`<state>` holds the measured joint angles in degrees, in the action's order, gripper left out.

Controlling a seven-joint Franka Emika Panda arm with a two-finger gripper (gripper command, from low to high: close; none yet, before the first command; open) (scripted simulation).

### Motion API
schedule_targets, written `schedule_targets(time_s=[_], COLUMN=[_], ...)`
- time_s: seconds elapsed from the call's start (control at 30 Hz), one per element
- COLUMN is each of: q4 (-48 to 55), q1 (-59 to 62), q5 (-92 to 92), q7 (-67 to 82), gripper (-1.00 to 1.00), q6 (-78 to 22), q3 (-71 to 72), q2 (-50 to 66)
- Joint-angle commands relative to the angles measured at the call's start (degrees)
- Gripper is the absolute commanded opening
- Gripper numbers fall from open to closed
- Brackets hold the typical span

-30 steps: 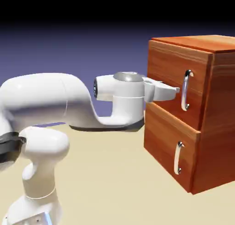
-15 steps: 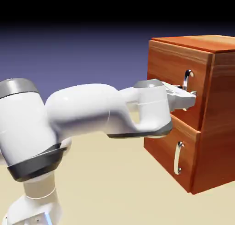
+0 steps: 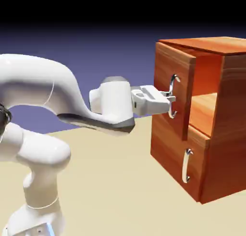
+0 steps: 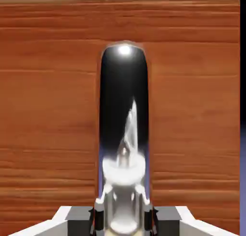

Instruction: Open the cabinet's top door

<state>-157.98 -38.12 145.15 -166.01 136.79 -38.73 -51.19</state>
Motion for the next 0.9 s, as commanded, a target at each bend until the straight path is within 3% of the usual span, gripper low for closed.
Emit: schedule_targets(time_s=[0.0, 0.2, 0.67, 0.87], q4=[-1.0, -5.8, -10.1, -11.4], q1=[1.4, 9.0, 27.2, 24.3], q5=[-1.8, -13.0, -37.5, -52.5], q7=[0.0, 0.5, 0.6, 5.5], gripper=[-1.0, -1.0, -1.0, -1.0], q6=[-0.8, -4.7, -3.6, -12.2], q3=[2.1, 14.5, 43.6, 52.4], q2=[-0.1, -1.7, -5.3, -7.7])
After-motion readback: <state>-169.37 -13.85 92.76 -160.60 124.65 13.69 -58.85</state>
